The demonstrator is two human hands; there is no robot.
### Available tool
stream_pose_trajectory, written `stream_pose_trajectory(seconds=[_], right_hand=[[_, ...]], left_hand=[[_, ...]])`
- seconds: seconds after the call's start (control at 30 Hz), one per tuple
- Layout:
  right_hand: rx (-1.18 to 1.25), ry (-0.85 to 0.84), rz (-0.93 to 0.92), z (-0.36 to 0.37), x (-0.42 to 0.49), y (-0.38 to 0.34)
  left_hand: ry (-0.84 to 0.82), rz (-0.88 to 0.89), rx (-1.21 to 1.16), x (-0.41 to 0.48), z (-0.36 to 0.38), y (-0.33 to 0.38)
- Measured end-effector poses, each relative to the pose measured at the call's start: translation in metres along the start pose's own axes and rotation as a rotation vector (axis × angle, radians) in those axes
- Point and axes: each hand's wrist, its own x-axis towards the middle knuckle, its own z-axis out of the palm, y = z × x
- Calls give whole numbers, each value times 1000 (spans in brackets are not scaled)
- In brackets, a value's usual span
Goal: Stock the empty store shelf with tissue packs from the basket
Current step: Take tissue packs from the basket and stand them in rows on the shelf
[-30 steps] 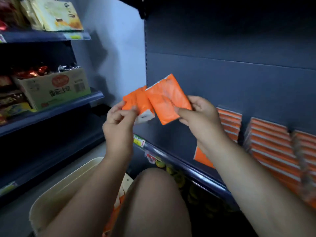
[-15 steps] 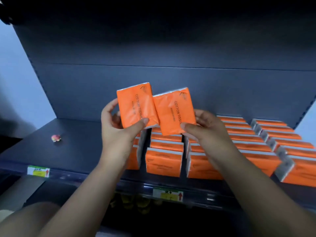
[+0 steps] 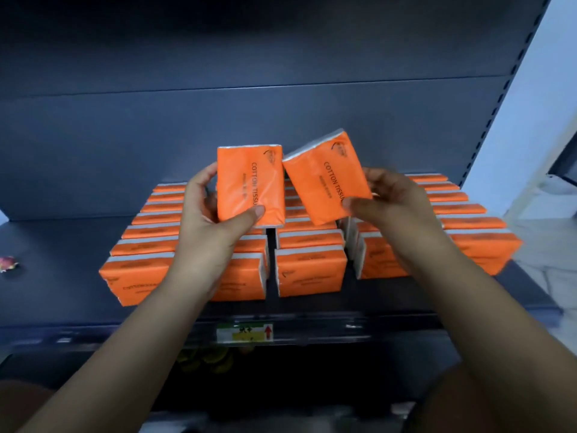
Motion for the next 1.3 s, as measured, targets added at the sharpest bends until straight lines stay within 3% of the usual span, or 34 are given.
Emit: stream_pose_trajectory(seconds=[0.3, 0.67, 0.87, 1.03, 1.13, 1.3], right_hand=[[-138, 119, -20, -89, -26, 8], [-78, 200, 10, -184, -61, 16], [-159, 211, 53, -231, -80, 20], [-412, 166, 74, -249, -88, 29], [-586, 146, 72, -247, -87, 35], [-894, 80, -80, -240, -79, 52]], left_hand=[[-204, 46, 129, -10, 58, -10], [-394, -16, 151, -25, 132, -2], [-260, -84, 16, -37, 171, 2], [-257, -90, 60, -45, 183, -3], [-346, -95, 141, -50, 181, -4], [-439, -86, 195, -58, 172, -6]])
